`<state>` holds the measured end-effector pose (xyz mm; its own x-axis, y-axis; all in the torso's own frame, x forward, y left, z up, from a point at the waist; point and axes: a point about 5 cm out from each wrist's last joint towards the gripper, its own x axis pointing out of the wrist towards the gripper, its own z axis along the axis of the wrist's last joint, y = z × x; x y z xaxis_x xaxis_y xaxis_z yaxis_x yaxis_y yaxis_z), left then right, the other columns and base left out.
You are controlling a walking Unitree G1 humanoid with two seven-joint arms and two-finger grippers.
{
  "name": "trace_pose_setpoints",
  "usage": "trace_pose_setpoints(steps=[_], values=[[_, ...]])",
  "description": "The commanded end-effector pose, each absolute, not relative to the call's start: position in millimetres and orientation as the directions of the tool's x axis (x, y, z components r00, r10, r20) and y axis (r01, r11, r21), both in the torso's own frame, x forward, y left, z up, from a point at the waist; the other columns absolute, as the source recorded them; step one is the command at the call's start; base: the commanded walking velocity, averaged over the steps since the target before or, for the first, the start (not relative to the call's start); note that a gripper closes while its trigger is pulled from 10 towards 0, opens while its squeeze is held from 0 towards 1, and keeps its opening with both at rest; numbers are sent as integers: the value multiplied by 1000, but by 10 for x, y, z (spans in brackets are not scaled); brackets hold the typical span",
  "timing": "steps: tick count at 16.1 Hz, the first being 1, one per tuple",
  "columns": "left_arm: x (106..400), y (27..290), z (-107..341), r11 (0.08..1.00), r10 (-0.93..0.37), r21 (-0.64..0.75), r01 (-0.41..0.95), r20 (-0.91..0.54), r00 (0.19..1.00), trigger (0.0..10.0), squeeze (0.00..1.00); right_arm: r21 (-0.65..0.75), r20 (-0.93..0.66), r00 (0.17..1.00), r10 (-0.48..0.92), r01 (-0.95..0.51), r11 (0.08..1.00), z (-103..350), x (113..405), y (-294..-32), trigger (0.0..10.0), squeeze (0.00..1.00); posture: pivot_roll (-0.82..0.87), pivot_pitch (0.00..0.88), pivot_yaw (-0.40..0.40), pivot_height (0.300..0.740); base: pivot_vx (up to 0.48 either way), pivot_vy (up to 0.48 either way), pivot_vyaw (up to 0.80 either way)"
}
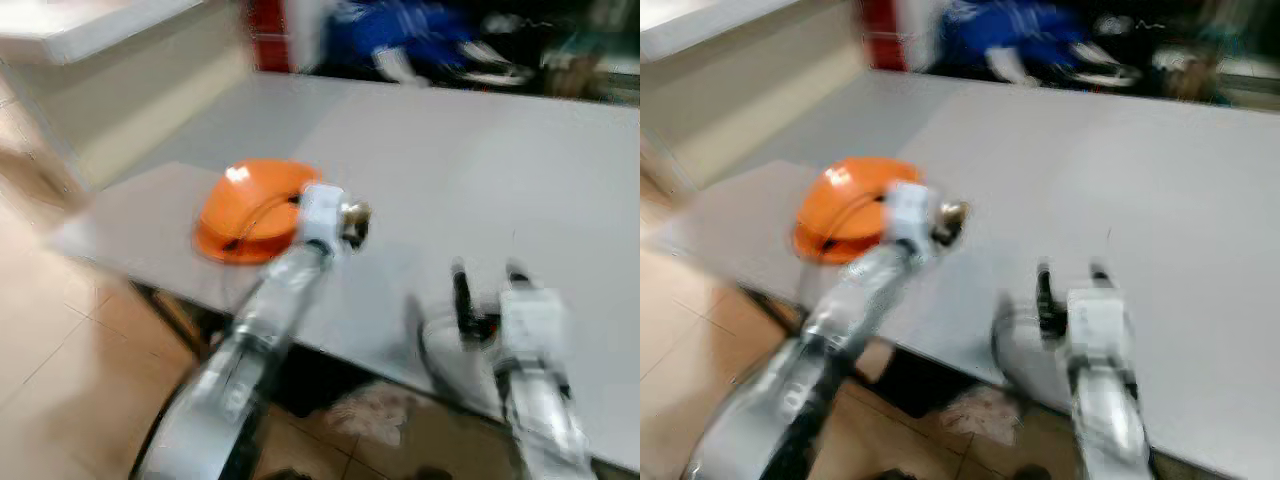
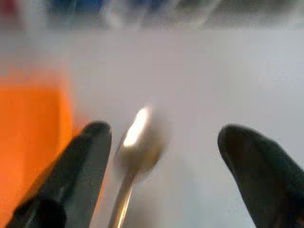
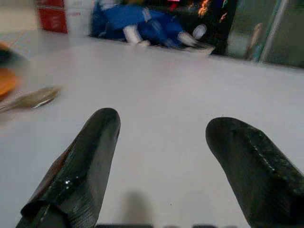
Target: Setting the table
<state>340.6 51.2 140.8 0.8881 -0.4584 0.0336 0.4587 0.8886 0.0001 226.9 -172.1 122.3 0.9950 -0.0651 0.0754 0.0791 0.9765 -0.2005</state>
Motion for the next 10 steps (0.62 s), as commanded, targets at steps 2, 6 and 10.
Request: trace_pose_setpoints(steps=[2, 6, 10], values=[[3431, 555, 1668, 867, -498, 90, 490, 146, 855, 10000, 0, -189, 94, 994, -54, 71, 980, 1233, 2284, -1709, 10000, 0, -100, 0, 123, 723, 0, 0, 0], [3395, 532, 1643, 866, -500, 119, 487, 144, 854, 10000, 0, -187, 101, 992, -71, 88, 978, 1215, 2279, -1724, 10000, 0, -123, 0, 138, 723, 0, 0, 0], [3196, 958, 1369, 876, -457, 222, 428, 101, 884, 10000, 0, -191, 110, 989, -100, 120, 974, 1206, 2242, -1786, 10000, 0, -127, 0, 151, 723, 0, 0, 0]])
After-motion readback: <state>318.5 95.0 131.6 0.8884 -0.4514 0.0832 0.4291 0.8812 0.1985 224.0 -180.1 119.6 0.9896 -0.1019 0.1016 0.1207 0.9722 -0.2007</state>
